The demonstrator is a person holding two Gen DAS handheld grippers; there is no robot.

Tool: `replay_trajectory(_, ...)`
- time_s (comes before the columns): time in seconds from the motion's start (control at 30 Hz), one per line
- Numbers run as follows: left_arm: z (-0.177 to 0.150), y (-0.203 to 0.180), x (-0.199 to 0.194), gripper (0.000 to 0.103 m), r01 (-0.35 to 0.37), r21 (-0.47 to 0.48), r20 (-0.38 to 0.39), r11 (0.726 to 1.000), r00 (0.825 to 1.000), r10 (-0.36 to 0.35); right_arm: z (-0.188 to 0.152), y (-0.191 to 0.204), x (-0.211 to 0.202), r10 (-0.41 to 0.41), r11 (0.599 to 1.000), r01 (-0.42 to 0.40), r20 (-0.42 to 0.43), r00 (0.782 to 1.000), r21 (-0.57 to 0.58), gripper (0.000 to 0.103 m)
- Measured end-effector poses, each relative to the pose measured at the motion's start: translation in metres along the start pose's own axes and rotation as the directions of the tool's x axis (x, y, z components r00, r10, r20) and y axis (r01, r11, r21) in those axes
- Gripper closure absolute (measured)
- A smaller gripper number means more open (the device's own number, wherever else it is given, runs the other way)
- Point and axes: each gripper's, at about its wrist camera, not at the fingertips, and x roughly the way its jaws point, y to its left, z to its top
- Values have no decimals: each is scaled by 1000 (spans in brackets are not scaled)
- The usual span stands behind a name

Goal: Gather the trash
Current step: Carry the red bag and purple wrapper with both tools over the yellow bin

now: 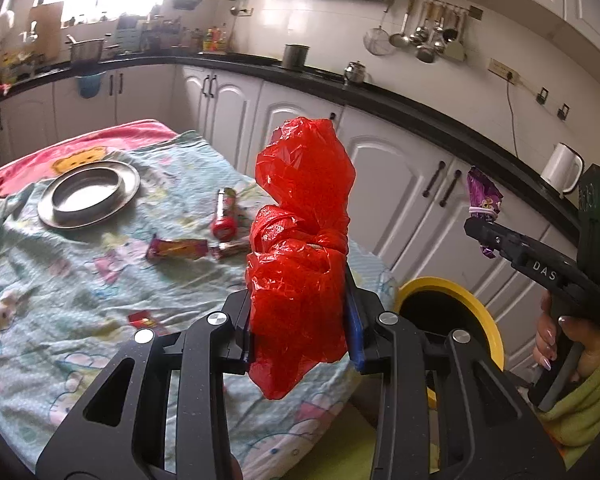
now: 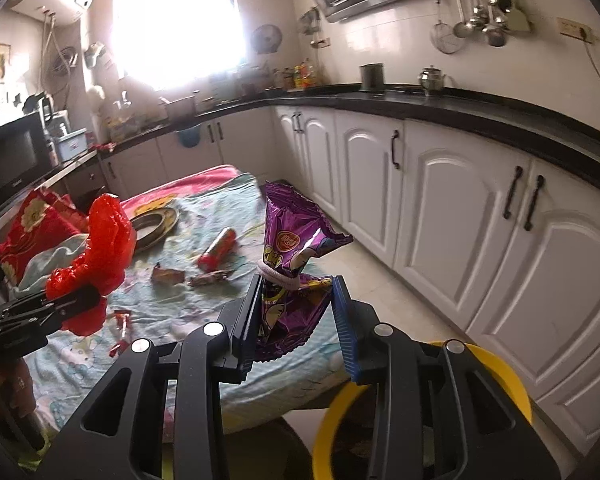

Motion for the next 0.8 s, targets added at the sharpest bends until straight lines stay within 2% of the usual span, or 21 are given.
replay_trajectory(0.37, -5, -42, 21, 76, 65, 75, -41, 995, 997, -62, -10, -40, -21, -76, 995, 75, 15, 997, 59, 70)
replay_trajectory(0.8, -18, -92, 45, 76, 135, 163, -102, 977, 988, -119, -41, -82, -39, -156, 983, 157, -12, 988, 96, 70)
